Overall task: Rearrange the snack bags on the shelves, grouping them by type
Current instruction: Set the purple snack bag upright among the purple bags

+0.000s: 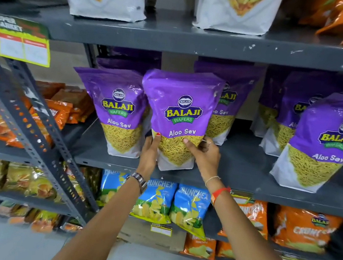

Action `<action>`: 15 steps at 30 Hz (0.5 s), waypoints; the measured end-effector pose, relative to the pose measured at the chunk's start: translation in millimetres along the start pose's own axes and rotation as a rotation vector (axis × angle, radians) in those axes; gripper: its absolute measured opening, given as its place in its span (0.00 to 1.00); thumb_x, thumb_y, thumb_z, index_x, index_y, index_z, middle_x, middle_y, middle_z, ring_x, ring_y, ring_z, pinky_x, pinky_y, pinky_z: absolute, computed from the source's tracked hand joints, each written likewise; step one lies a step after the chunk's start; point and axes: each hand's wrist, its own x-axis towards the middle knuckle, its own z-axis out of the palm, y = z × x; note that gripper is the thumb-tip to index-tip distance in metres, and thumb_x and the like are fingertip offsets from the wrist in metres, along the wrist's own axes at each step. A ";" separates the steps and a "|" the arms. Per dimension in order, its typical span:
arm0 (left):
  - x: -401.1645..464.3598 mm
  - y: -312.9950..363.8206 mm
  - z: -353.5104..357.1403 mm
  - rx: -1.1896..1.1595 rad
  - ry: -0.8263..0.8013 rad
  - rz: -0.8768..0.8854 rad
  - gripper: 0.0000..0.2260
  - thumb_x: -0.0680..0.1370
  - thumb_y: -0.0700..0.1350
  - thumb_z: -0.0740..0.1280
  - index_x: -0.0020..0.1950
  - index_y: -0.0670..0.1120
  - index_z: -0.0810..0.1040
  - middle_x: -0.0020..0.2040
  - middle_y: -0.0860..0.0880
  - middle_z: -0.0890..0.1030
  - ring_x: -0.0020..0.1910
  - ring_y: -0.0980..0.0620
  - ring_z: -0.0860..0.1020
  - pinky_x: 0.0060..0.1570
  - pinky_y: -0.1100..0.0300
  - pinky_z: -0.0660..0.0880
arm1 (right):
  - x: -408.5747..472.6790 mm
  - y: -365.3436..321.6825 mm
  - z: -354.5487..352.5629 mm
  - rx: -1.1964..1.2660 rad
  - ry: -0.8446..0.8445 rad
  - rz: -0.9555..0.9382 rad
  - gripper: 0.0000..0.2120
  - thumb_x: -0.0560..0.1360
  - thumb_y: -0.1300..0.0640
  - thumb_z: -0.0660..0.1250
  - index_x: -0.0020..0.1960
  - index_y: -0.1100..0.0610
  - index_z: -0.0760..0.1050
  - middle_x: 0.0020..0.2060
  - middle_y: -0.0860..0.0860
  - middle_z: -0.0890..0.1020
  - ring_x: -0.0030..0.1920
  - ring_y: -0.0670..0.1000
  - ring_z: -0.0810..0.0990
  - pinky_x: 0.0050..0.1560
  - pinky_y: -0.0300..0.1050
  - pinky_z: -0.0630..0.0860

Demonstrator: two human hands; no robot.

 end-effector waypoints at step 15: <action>11.7 -7.7 83.0 0.036 -0.293 -0.079 0.07 0.79 0.52 0.57 0.44 0.52 0.71 0.53 0.49 0.77 0.55 0.45 0.76 0.58 0.43 0.73 | 6.8 11.0 -72.0 0.003 0.296 -0.002 0.12 0.63 0.52 0.79 0.40 0.52 0.77 0.38 0.52 0.84 0.40 0.49 0.81 0.38 0.34 0.78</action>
